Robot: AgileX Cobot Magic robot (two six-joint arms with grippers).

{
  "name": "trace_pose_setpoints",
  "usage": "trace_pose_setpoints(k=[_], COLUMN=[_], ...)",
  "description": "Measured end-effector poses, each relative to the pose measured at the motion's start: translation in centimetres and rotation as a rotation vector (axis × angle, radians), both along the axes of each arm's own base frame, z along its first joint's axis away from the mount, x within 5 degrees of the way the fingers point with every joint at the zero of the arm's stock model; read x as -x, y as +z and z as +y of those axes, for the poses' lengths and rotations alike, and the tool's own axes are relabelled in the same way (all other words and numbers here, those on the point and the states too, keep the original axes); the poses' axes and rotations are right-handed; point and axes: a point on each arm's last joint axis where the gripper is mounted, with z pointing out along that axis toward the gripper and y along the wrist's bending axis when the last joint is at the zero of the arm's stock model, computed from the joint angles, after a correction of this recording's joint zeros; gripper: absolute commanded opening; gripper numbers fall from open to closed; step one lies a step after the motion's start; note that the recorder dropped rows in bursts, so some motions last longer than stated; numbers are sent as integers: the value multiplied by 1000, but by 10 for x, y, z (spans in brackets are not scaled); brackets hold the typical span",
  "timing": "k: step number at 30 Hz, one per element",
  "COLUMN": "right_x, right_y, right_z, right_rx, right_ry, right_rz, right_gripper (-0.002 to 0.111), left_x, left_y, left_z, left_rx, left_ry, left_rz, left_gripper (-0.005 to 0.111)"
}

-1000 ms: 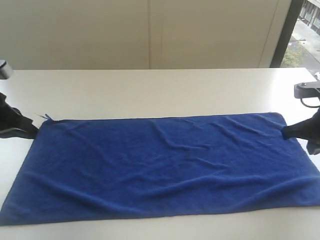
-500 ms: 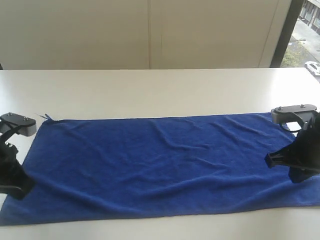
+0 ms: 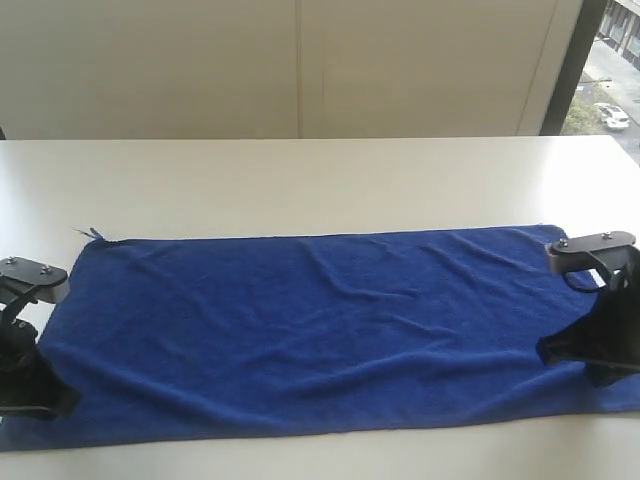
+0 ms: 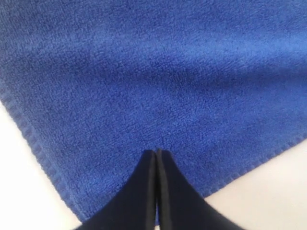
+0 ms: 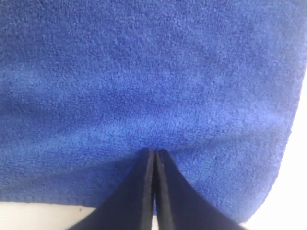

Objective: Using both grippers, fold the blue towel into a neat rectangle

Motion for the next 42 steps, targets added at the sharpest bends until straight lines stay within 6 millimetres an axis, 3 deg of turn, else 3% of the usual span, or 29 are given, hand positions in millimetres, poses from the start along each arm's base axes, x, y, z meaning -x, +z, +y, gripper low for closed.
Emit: trace_pose_setpoints(k=[7,14,33,42], right_x=[4,5,16,17], right_y=[-12,-12,-12,-12], right_z=[-1,-1,-2,-3], right_rx=[11,11,17,24], right_ry=[-6,-10,-9,-36], right_rz=[50,81,206,217], right_gripper=[0,0,0,0], left_x=[1,2,3,14], left_y=[-2,-10,-10,-8], left_z=[2,1,3,6], left_rx=[-26,-33,-53,-83], left_ry=[-34,-54,-78,-129], left_rz=[6,71,101,167], left_gripper=[0,0,0,0])
